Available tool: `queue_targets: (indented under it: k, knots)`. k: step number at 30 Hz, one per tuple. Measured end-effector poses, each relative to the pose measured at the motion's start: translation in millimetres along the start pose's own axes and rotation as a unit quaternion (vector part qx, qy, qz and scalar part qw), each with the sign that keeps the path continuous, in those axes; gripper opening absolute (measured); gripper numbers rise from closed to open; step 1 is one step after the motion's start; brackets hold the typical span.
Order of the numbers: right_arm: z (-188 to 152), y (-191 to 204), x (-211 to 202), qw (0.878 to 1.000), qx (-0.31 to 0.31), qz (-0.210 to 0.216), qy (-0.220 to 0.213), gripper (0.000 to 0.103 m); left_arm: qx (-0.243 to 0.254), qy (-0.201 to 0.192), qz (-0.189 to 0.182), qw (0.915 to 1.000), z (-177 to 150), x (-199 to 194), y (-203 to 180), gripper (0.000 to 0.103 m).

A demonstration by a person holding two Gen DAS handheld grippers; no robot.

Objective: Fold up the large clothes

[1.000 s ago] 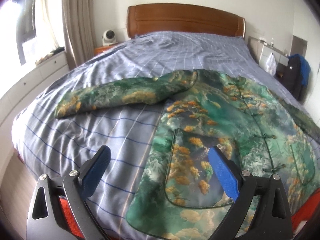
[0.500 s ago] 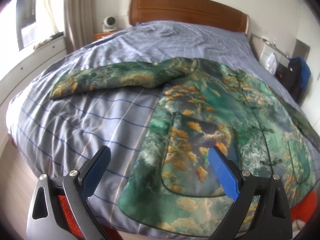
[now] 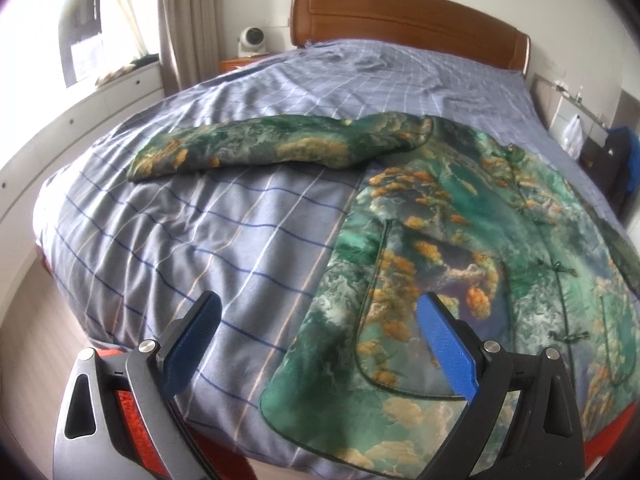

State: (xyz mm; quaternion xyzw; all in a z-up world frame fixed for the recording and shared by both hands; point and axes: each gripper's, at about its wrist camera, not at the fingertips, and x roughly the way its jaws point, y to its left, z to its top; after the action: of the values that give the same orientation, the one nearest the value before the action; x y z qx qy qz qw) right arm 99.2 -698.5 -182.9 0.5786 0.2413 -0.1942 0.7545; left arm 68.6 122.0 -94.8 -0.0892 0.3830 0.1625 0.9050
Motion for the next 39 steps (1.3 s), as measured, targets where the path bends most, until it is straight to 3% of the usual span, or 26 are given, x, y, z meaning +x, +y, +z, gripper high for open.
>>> queue_targets:
  k: [2,3,4,5,7,12,15,16,20,22,26,29,30,31,33,36,39]
  knots:
    - [2,11,10,1.0,-0.018,-0.021,0.0,0.04,-0.005,0.002,0.007,1.0,-2,3,1,0.098]
    - [3,19,14,0.999,-0.033,-0.036,0.006,0.016,-0.007,0.002,0.007,0.9999,-2,4,3,0.098]
    - [3,32,15,0.997,-0.058,-0.055,0.005,0.013,-0.012,0.001,0.006,0.9999,-4,5,5,0.098]
    - [1,50,10,0.993,-0.091,-0.07,-0.006,0.012,-0.013,-0.001,0.007,0.9999,-5,5,6,0.098]
    - [-4,95,0,0.986,-0.154,-0.059,-0.022,0.012,-0.01,-0.009,0.013,0.9998,-9,6,9,0.098]
    - [-49,243,-30,0.958,-0.28,0.052,-0.022,0.011,-0.011,-0.009,0.007,0.9999,-15,16,12,0.098]
    - [-108,334,-32,0.923,-0.369,0.109,0.003,0.011,-0.008,-0.025,0.006,0.9996,-19,14,16,0.098]
    - [-138,367,-26,0.906,-0.405,0.124,0.016,0.011,-0.003,-0.033,0.011,0.9994,-20,14,17,0.098]
    - [-242,432,11,0.86,-0.487,0.143,0.049,0.011,0.01,-0.048,0.032,0.9983,-23,14,24,0.098]
    - [-303,446,44,0.841,-0.518,0.136,0.071,0.011,0.0,-0.044,0.028,0.9986,-24,15,31,0.098]
    - [-398,430,101,0.815,-0.559,0.101,0.117,0.011,-0.002,-0.04,0.034,0.9986,-26,17,35,0.098]
    - [-452,403,140,0.809,-0.557,0.073,0.171,0.035,0.011,-0.039,0.043,0.9983,-28,20,31,0.098]
    - [-460,388,152,0.808,-0.548,0.069,0.204,0.056,0.015,-0.038,0.043,0.9983,-28,20,29,0.098]
    - [-469,379,161,0.809,-0.535,0.072,0.231,0.063,0.017,-0.037,0.042,0.9983,-29,21,28,0.098]
    - [-475,362,155,0.811,-0.512,0.099,0.263,0.063,0.022,-0.035,0.041,0.9983,-30,21,26,0.098]
    - [-468,356,131,0.798,-0.51,0.144,0.287,0.063,0.025,-0.033,0.033,0.9986,-30,22,24,0.098]
    - [-434,356,104,0.795,-0.518,0.173,0.264,0.069,0.028,-0.031,0.03,0.9987,-29,23,21,0.098]
